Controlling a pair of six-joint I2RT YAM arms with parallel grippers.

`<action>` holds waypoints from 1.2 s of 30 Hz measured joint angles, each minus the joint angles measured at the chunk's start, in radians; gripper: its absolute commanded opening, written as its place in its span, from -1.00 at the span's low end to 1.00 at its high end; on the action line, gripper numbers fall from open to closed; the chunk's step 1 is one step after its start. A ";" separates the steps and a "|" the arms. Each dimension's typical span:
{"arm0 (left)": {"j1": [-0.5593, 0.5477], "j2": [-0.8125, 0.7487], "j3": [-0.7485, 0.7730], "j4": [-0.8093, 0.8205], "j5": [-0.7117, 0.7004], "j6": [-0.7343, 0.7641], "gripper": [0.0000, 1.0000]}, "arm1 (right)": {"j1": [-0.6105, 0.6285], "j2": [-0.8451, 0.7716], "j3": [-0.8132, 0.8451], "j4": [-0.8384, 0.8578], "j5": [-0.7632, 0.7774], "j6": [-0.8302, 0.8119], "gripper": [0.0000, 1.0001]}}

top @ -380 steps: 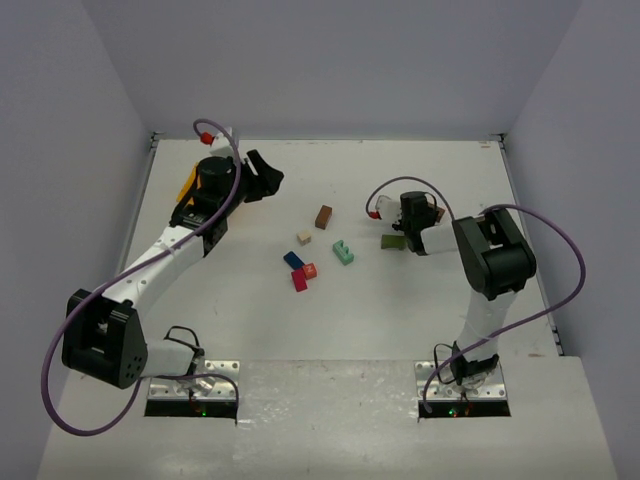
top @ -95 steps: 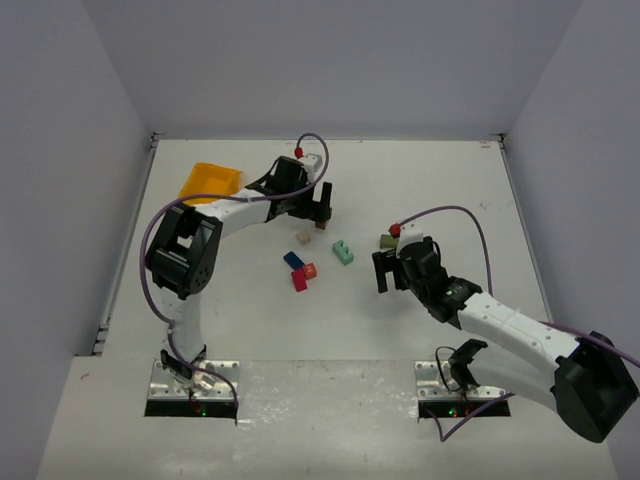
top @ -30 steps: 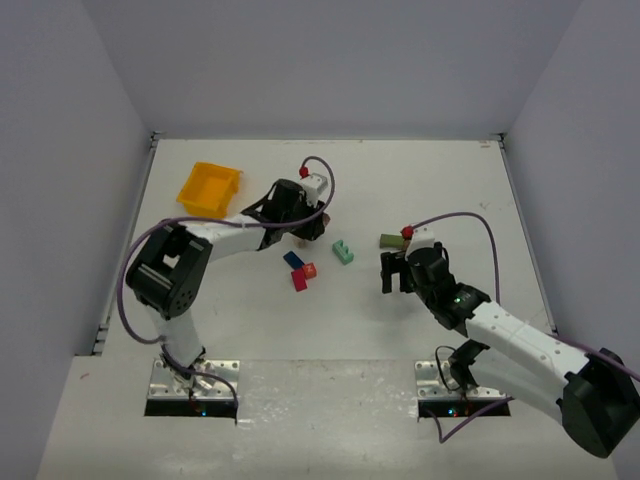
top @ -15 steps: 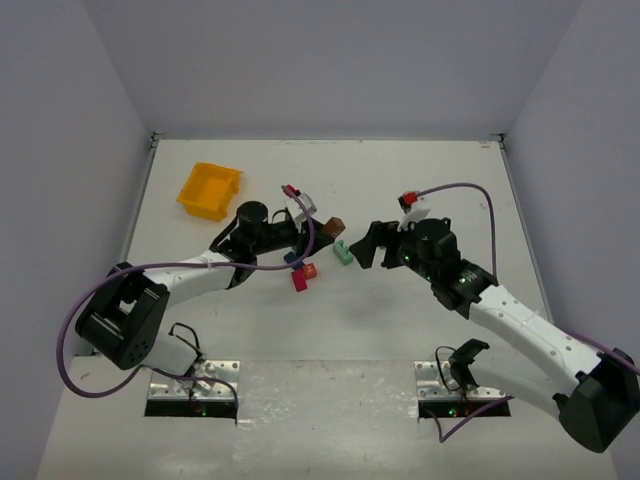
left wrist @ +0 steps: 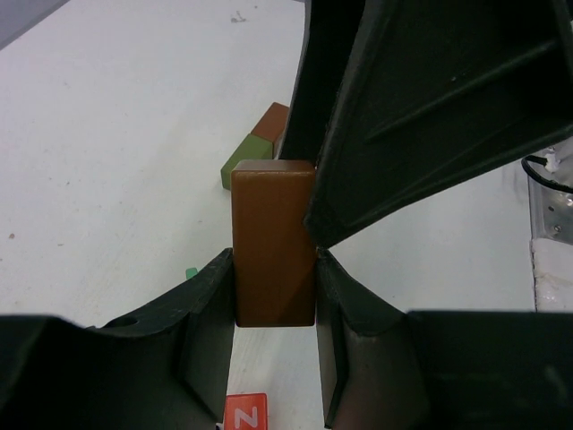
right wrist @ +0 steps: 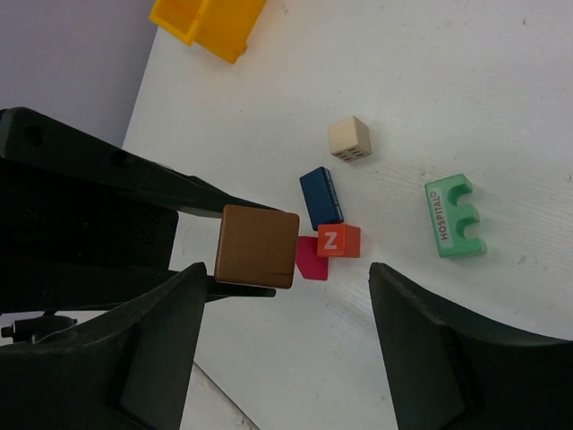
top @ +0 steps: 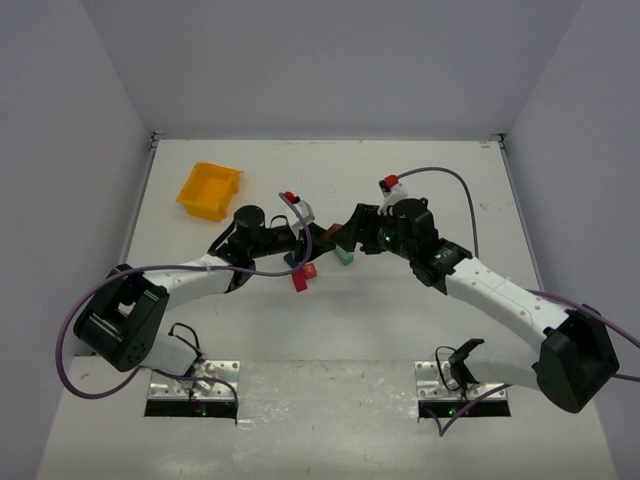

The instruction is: Build the wood block tower

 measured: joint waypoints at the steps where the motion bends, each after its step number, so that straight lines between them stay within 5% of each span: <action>1: 0.000 0.000 -0.001 0.000 0.000 0.000 -1.00 | 0.000 0.008 0.000 0.011 -0.004 0.009 0.33; 12: 0.000 -0.027 -0.013 0.011 -0.003 0.000 -1.00 | 0.000 0.019 0.001 0.080 -0.010 0.045 0.06; 18: -0.005 -0.028 -0.014 0.014 -0.010 0.000 -1.00 | 0.001 0.031 0.018 0.088 -0.030 0.054 -0.38; 22: -0.006 -0.028 -0.015 0.014 -0.024 0.001 -0.95 | 0.003 0.043 0.028 0.088 -0.035 0.054 -0.87; 23: -0.006 -0.028 -0.015 0.014 -0.026 0.001 -0.78 | 0.004 0.044 0.030 0.087 -0.035 0.052 -1.00; 26: -0.007 -0.030 -0.015 0.015 -0.030 0.003 0.48 | 0.009 0.045 0.037 0.082 -0.029 0.039 -1.00; 28: -0.008 -0.031 -0.015 0.017 -0.034 -0.004 0.98 | 0.016 0.044 0.046 0.069 -0.024 0.025 -1.00; 36: -0.011 -0.049 -0.015 -0.005 -0.047 0.001 1.00 | 0.032 0.005 0.050 -0.004 0.173 -0.031 -1.00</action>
